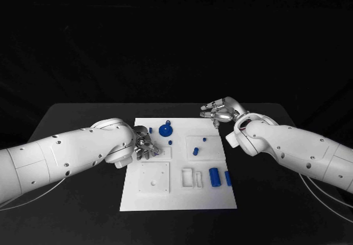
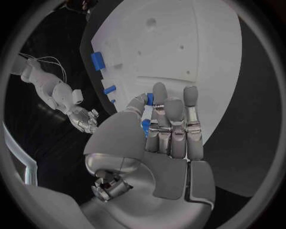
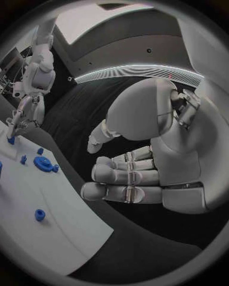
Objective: Assemble the parts on the task board
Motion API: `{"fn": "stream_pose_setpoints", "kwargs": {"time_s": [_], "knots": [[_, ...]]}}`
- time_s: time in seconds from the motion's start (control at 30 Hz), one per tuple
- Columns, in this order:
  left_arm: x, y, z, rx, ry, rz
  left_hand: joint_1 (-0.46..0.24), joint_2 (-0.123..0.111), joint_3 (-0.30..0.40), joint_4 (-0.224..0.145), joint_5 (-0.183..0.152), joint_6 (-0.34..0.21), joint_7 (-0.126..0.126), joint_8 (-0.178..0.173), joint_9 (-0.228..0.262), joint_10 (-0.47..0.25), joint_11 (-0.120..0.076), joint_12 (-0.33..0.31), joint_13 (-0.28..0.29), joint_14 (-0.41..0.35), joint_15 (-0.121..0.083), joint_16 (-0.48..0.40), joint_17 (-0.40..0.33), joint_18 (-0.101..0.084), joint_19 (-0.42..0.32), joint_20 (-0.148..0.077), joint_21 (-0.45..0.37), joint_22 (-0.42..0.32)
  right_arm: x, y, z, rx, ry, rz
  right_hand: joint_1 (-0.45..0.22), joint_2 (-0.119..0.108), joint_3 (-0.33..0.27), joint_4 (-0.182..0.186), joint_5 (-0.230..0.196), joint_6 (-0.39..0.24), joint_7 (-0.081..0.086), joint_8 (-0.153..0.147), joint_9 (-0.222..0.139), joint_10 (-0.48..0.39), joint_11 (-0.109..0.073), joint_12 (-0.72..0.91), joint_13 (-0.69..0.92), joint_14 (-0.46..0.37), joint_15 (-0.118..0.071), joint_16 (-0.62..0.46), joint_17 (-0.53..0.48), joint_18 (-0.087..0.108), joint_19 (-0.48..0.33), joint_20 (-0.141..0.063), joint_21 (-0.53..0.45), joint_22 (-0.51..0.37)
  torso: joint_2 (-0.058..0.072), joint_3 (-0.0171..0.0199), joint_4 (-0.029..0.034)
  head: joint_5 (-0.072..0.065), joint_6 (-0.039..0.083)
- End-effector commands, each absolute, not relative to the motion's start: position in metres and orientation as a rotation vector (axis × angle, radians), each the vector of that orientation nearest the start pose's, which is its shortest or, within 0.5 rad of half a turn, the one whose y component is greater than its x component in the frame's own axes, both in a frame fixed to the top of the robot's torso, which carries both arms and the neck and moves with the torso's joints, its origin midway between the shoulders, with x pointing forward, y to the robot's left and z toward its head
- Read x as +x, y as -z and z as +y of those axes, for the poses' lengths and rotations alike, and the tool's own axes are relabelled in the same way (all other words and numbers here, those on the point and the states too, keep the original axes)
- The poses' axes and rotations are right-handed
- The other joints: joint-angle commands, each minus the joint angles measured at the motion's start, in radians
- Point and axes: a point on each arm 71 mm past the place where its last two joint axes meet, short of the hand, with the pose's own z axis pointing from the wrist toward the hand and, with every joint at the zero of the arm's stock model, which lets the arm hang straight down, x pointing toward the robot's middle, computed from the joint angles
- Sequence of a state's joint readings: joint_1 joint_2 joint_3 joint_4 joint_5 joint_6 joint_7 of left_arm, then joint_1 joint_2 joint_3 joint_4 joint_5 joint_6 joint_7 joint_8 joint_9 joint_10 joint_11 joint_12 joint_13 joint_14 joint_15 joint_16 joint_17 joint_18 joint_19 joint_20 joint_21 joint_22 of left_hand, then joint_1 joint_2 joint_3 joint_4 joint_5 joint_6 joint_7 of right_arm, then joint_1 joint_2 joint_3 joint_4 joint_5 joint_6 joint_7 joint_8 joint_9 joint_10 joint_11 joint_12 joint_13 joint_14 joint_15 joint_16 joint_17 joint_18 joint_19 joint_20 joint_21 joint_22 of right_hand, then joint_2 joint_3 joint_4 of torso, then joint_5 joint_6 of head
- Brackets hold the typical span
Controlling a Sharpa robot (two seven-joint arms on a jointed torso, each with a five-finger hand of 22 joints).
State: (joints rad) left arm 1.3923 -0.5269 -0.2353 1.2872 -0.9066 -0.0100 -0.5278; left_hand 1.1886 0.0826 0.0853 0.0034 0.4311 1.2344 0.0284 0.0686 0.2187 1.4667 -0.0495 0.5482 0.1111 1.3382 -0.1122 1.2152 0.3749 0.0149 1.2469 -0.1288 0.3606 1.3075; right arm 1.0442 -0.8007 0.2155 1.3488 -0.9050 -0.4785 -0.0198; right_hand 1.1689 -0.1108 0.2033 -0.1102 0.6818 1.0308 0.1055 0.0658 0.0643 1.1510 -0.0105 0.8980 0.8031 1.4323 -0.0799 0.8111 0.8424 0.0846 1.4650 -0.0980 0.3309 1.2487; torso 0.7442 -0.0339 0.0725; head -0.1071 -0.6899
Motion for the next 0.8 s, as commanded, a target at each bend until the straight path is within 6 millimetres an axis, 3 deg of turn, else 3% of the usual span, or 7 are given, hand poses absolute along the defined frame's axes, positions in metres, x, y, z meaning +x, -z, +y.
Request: {"fn": "stream_pose_setpoints", "kwargs": {"time_s": [0.03,0.23,0.37,0.43,0.8], "knots": [[0.5265,0.2033,0.1328,-0.242,0.436,2.213,0.006,0.021,0.123,-0.128,0.006,0.009,-0.002,-0.003,-0.002,0.047,-0.003,0.006,-0.001,0.005,-0.005,0.004,0.002,-0.011,-0.004,-0.006,0.006,0.022,0.5236,0.1840,-0.2539,0.622,-0.860,1.501,-0.010,-0.002,0.001,0.003,0.006,0.001,0.001,-0.004,-0.002,-0.003,-0.001,0.003,0.002,0.004,-0.001,-0.003,0.001,0.019,0.041,-0.001,0.005,-0.001,0.000,0.0003,0.0002,0.000,0.001],[0.5258,0.2017,0.1345,-0.247,0.447,2.206,-0.005,0.026,0.134,-0.144,0.013,0.019,-0.004,-0.002,-0.003,0.048,-0.004,0.017,-0.001,0.009,-0.005,0.006,0.004,-0.009,-0.005,-0.006,0.014,0.022,0.5237,0.1846,-0.2542,0.623,-0.859,1.501,-0.011,-0.003,0.002,0.003,0.008,0.001,0.001,-0.004,-0.002,-0.003,-0.001,0.003,0.002,0.004,-0.001,-0.003,0.001,0.019,0.041,-0.001,0.006,-0.001,0.000,0.0002,0.0007,0.001,0.001],[0.5250,0.2010,0.1354,-0.244,0.452,2.211,-0.025,0.011,0.152,-0.168,0.101,0.044,-0.009,-0.002,0.004,0.048,-0.008,0.021,-0.003,0.011,-0.006,0.008,0.007,-0.008,-0.007,-0.007,0.021,0.022,0.5239,0.1851,-0.2545,0.624,-0.858,1.502,-0.012,-0.003,0.002,0.004,0.010,0.001,0.001,-0.004,-0.002,-0.003,-0.001,0.003,0.002,0.004,-0.001,-0.003,0.001,0.019,0.041,-0.001,0.004,-0.001,-0.001,-0.0002,0.0009,0.002,0.002],[0.5247,0.2007,0.1359,-0.243,0.454,2.214,-0.040,0.009,0.167,-0.186,0.118,0.050,-0.010,-0.003,0.005,0.048,-0.009,0.024,-0.003,0.013,-0.006,0.009,0.009,-0.007,-0.010,-0.007,0.028,0.022,0.5240,0.1854,-0.2545,0.625,-0.858,1.502,-0.012,-0.003,0.002,0.004,0.010,0.001,0.001,-0.004,-0.002,-0.003,-0.001,0.003,0.002,0.004,-0.001,-0.003,0.001,0.019,0.041,-0.001,0.004,-0.001,-0.001,-0.0004,0.0010,0.002,0.003],[0.5235,0.1949,0.1365,-0.233,0.464,2.221,-0.051,0.011,0.177,-0.211,0.132,0.057,-0.011,-0.002,0.009,0.048,-0.011,0.031,-0.005,0.016,-0.005,0.012,0.013,-0.003,-0.014,-0.006,0.041,0.022,0.5246,0.1863,-0.2551,0.628,-0.857,1.502,-0.014,-0.004,0.004,0.004,0.014,0.000,0.002,-0.004,-0.002,-0.003,-0.001,0.003,0.002,0.004,-0.001,-0.003,0.002,0.019,0.041,-0.001,0.005,-0.002,0.001,0.0001,0.0007,0.005,0.007]]}}
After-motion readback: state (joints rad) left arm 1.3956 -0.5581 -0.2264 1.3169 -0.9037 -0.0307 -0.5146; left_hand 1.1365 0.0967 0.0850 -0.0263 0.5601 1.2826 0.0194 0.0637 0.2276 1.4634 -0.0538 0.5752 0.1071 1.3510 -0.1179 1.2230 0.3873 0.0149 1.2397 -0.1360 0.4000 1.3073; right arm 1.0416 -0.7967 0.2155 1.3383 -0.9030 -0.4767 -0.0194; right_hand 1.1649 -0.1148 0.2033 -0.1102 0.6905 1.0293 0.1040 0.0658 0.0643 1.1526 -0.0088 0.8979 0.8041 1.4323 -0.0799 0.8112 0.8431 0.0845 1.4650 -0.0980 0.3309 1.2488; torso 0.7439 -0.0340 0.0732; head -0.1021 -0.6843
